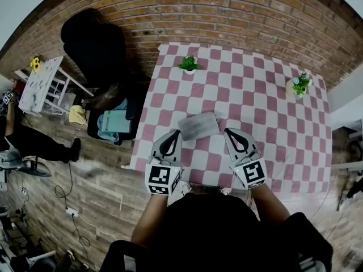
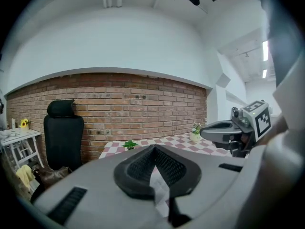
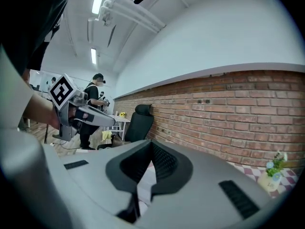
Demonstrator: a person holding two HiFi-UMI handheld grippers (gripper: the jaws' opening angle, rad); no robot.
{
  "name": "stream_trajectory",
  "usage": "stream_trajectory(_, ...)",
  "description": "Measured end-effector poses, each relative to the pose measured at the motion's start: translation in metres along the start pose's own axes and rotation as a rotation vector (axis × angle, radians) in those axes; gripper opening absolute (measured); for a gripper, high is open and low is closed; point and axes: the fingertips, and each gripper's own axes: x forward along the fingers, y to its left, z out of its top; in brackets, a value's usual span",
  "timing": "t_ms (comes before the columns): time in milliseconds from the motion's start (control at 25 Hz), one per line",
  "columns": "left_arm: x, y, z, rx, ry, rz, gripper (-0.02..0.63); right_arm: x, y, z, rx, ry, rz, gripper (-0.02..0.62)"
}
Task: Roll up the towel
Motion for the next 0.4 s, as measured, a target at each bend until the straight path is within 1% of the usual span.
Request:
stream_trajectory(240,0.000,-0.001,0.001,0.004,0.001,-0.003,-0.008,-0.004,-0.004,-0.010,0.000,0.034,-0.018,-0.002)
stream_trajectory(400,-0.001,0.000,0.005,0.013,0.000,0.002,-0.008,-0.005,-0.006,-0.016,-0.038,0.064,-0.028,-0.002)
